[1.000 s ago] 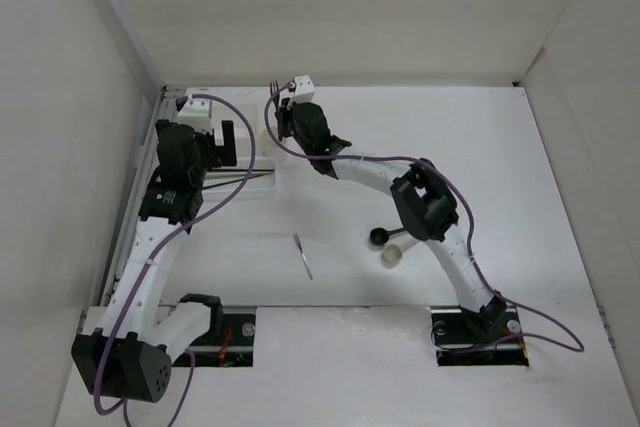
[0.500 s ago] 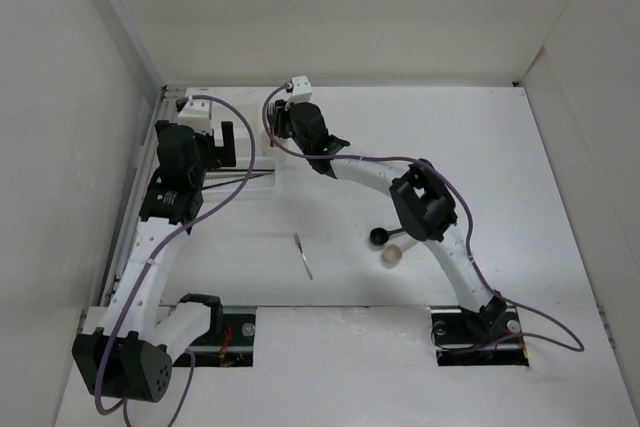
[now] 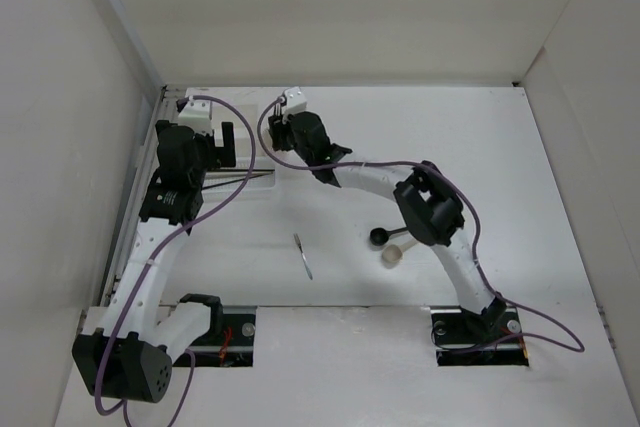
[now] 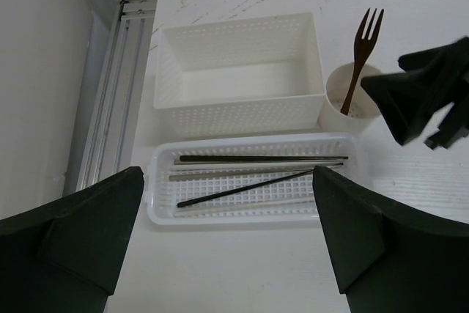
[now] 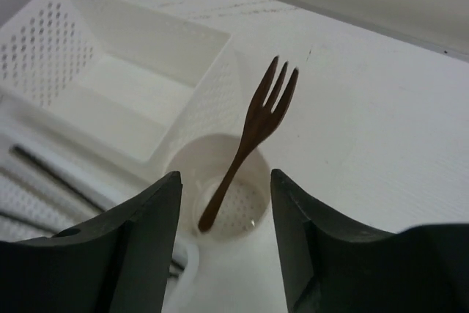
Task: Sort the eating utensils into containers
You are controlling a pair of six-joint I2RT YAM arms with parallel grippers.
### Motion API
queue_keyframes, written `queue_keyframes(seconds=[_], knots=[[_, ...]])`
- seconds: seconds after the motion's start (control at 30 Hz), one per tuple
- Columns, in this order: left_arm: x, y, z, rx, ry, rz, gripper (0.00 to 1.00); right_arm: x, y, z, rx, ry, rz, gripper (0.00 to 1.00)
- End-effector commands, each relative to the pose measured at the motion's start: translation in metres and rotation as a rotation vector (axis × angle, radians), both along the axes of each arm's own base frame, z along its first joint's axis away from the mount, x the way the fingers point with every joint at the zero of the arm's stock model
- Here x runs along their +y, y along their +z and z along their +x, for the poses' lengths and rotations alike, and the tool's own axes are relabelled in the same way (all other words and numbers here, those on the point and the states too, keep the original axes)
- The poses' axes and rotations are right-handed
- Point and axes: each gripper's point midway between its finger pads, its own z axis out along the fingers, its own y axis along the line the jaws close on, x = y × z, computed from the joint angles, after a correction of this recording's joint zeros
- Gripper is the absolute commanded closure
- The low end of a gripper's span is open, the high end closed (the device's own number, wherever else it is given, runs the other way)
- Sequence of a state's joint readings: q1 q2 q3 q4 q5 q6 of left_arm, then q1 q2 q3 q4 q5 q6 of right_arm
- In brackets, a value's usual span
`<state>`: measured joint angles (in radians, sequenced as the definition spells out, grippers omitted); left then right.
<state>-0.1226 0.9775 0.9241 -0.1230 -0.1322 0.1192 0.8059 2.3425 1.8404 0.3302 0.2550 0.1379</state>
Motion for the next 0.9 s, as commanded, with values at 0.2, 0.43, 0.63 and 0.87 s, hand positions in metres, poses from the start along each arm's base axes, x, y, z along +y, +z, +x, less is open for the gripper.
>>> queue_keyframes(seconds=[0.2, 0.43, 0.63, 0.87], knots=[[0.005, 0.011, -0.013, -0.070, 0.055, -0.067, 0.00, -0.031, 0.096, -0.146, 0.029, 0.288, -0.052, 0.00], [0.008, 0.012, -0.023, -0.094, 0.059, -0.104, 0.00, -0.062, -0.026, -0.250, 0.467, 0.234, -0.324, 0.36], [0.008, 0.020, -0.029, -0.120, 0.060, -0.116, 0.00, -0.065, -0.057, -0.272, 0.587, 0.212, -0.323, 0.54], [0.009, 0.027, -0.036, -0.148, 0.057, -0.111, 0.00, -0.070, -0.099, -0.293, 0.696, 0.209, -0.409, 0.47]])
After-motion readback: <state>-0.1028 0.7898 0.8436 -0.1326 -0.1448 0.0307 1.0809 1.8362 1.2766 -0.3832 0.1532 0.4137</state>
